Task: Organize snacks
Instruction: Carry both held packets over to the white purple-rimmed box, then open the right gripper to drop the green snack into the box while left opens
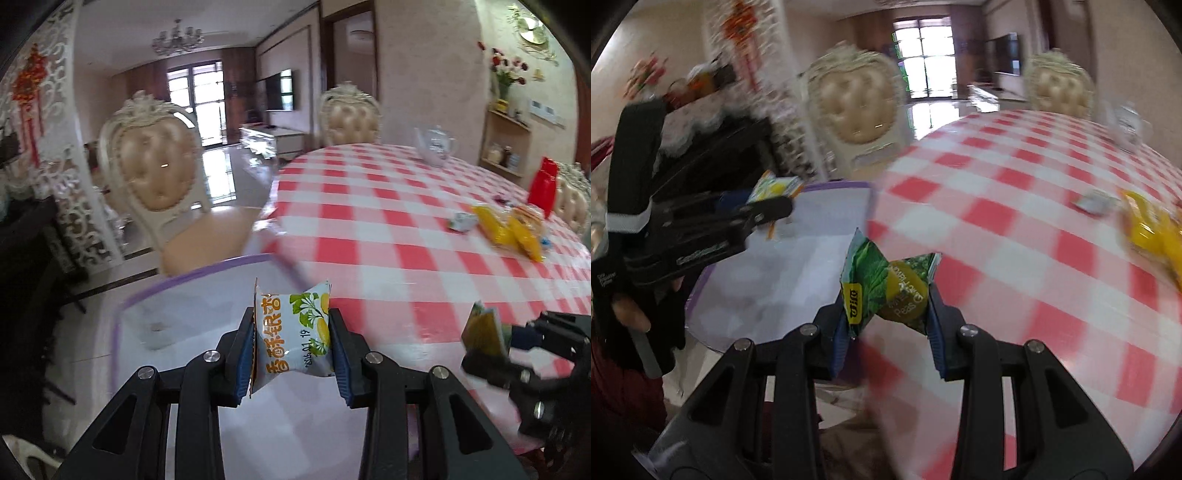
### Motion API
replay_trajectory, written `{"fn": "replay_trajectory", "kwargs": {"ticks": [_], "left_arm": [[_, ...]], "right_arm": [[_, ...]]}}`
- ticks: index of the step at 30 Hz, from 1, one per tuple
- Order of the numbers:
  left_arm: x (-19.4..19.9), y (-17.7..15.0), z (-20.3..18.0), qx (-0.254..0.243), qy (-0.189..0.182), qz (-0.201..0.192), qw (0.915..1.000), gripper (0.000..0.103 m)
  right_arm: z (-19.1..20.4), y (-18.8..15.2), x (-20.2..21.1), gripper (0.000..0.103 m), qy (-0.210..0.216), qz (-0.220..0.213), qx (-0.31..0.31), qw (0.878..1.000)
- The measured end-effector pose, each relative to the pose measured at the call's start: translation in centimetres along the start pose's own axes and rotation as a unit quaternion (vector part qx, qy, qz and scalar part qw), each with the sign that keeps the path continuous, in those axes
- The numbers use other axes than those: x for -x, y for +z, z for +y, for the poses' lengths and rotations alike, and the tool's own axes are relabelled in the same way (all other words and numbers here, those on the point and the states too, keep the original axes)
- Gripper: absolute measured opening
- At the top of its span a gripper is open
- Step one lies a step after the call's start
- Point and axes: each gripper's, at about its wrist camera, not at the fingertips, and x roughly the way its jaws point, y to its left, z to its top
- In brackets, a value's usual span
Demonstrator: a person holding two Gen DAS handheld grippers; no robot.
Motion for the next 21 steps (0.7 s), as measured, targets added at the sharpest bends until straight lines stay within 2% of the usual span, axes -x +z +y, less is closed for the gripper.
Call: {"fn": "replay_trajectory", "kwargs": {"ticks": [4,9,21], "left_arm": [[-0.7,-0.3,3.0,0.018,0.04,0.011,0.999,0.038],[-1.2,-1.0,5.9,0.041,0.061,0.023,0.997,0.038],[-2.8,-2.0,8.5,0.062,0.07,0.04,0.9948,0.039]], "right_arm": [[3.0,1.2,-2.6,0.041,0.023,0.02,0.034,0.999],[6.1,1.7,-5.1,0.041,0.034,0.042,0.071,0.996],[9.1,2.1,-9.1,0.041,0.056,0.081,0.095,0.991]]}}
